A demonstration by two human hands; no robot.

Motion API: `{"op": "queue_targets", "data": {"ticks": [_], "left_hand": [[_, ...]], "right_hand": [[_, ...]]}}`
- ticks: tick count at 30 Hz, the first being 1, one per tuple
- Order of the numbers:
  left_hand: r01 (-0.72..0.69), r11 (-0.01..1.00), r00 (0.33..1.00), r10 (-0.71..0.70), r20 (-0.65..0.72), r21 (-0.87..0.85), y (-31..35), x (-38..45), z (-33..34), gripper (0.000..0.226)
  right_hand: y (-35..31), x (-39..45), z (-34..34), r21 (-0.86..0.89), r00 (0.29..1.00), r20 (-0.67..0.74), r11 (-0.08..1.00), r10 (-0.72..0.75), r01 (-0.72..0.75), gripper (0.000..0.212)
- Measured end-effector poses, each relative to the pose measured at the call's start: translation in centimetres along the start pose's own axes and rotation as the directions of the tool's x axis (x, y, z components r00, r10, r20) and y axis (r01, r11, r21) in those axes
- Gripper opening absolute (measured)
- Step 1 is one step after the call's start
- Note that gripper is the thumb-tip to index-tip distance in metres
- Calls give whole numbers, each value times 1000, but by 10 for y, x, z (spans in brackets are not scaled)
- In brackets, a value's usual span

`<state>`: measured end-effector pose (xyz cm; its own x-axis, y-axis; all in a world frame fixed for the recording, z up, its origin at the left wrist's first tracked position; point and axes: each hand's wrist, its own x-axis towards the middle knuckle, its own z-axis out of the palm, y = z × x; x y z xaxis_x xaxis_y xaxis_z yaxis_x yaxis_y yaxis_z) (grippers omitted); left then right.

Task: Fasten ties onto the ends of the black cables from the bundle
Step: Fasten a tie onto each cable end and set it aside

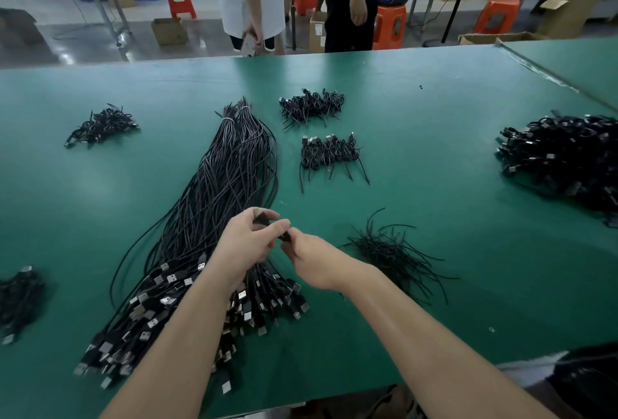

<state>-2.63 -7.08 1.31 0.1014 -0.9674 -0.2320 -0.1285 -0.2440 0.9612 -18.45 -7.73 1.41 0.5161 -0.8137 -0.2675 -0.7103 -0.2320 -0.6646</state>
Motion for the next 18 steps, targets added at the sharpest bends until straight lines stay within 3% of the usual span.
{"op": "queue_targets", "data": {"ticks": [4,7,13,16,18], "left_hand": [[76,988,996,-70,52,-132,-3,2,-1,40],[111,970,992,-95,82,-217,-6,0,4,33],[-61,998,998,61,13,16,-12,-4,7,24],[-99,994,995,100,-20,49,-12,-2,4,26],[-98,995,995,98,-18,31,-12,-2,4,29]], "right_hand": [[-1,0,-1,26,1000,-5,1000,-7,7,36],[-4,1,-2,56,1000,-20,998,-19,20,39],[-2,2,0,54,1000,-3,998,23,-23,40],[-7,-1,-2,282,999,24,959,35,-40,41],[-6,-5,-3,510,993,96,853,71,-110,35]]}}
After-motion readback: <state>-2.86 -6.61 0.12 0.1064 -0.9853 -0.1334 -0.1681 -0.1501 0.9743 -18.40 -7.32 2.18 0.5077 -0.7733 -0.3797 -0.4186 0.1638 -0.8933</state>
